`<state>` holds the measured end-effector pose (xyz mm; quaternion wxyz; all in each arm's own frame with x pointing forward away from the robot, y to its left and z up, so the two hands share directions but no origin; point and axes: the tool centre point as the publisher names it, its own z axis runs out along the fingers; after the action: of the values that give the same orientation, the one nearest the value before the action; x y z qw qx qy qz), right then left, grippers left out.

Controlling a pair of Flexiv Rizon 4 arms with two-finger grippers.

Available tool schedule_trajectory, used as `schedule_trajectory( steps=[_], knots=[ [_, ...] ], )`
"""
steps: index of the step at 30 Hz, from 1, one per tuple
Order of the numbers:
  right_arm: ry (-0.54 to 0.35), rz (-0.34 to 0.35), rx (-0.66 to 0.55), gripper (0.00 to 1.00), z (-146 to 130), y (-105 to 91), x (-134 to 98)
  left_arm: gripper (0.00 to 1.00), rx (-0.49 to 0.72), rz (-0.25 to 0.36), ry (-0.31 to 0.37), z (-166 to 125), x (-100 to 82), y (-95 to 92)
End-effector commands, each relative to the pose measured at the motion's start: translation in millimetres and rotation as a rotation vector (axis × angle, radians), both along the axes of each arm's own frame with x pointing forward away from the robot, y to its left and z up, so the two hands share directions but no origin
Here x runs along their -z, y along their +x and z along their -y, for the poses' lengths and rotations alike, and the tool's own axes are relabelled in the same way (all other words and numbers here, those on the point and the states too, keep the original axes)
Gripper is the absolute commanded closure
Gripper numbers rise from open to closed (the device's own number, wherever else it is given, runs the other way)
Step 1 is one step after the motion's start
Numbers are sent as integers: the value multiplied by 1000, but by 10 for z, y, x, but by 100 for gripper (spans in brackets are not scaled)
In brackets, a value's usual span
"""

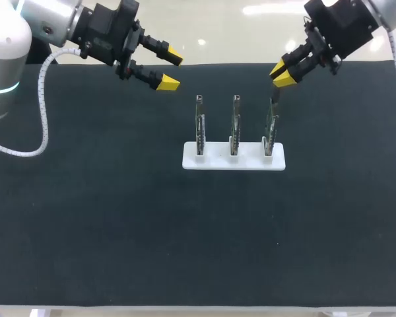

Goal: Pick up the optical module with the left hand, and insert it into the network port with the right hand.

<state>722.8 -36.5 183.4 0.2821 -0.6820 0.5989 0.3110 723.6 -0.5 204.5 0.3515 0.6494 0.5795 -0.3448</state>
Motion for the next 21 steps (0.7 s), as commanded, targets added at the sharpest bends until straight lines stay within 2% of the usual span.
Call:
schedule_trajectory(
  steps=[1, 21],
  knots=[
    [1, 3, 1, 100, -12, 15, 32, 0, 1, -2, 4, 5, -6, 9],
    [4, -9, 10, 100, -34, 29, -8, 0, 1, -2, 4, 5, -6, 9]
  ],
)
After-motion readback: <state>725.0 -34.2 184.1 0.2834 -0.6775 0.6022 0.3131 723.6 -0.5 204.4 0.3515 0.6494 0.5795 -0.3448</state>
